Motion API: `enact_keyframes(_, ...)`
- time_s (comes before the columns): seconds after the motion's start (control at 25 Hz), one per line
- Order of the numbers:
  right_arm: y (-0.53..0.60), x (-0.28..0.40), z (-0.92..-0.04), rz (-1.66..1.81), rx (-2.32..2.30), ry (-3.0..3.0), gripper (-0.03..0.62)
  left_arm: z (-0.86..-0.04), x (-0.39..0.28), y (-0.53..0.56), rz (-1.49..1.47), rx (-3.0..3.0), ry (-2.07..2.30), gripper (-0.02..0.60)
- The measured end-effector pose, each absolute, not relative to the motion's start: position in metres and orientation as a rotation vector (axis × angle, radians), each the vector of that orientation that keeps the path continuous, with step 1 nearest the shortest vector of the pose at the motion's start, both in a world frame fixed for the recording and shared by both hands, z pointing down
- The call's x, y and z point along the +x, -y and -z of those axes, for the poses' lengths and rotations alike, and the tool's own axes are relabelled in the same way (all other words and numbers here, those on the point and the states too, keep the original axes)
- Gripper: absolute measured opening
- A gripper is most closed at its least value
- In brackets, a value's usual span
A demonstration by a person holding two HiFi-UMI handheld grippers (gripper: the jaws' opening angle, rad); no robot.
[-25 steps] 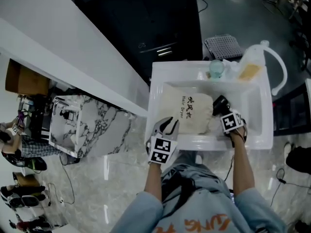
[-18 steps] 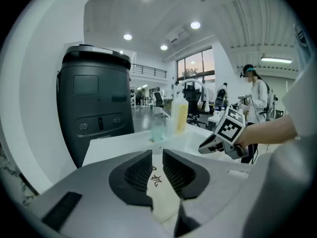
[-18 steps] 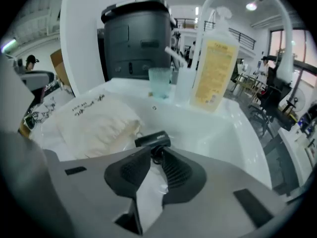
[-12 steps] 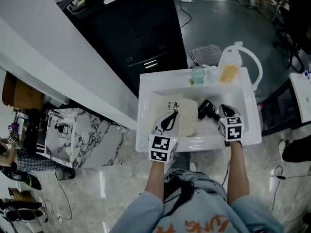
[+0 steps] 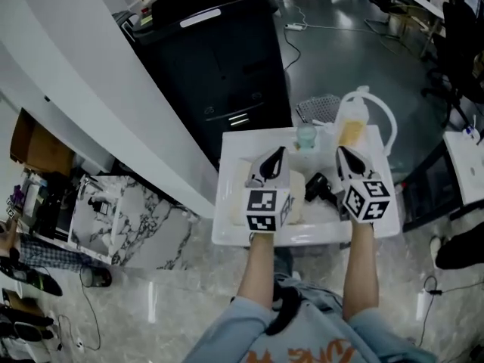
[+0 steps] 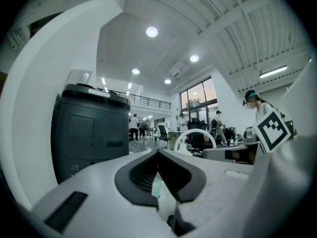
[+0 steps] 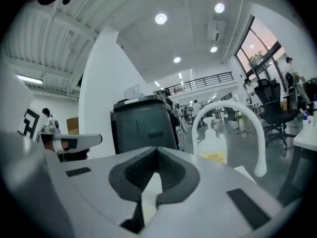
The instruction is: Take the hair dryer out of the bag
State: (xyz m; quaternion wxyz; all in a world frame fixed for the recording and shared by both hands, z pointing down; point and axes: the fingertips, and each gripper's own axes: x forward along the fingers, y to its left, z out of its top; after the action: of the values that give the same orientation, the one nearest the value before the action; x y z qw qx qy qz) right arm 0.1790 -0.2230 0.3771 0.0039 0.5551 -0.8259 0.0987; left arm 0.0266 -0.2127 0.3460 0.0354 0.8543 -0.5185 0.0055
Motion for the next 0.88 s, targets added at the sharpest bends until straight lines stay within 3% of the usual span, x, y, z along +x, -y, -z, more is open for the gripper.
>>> enact_keyframes(0.2, 0.211, 0.167, -0.336, -0.274, 1.819, 2.677, -0.005, -0.336, 0.017, 0.207, 0.091, 2.505, 1.712, 0.002)
enact_keyframes(0.88, 0.188, 0.155, -0.332, -0.055, 1.689, 2.652, -0.003, -0.33, 0.018, 0.186, -0.035, 2.568, 1.787, 0.003)
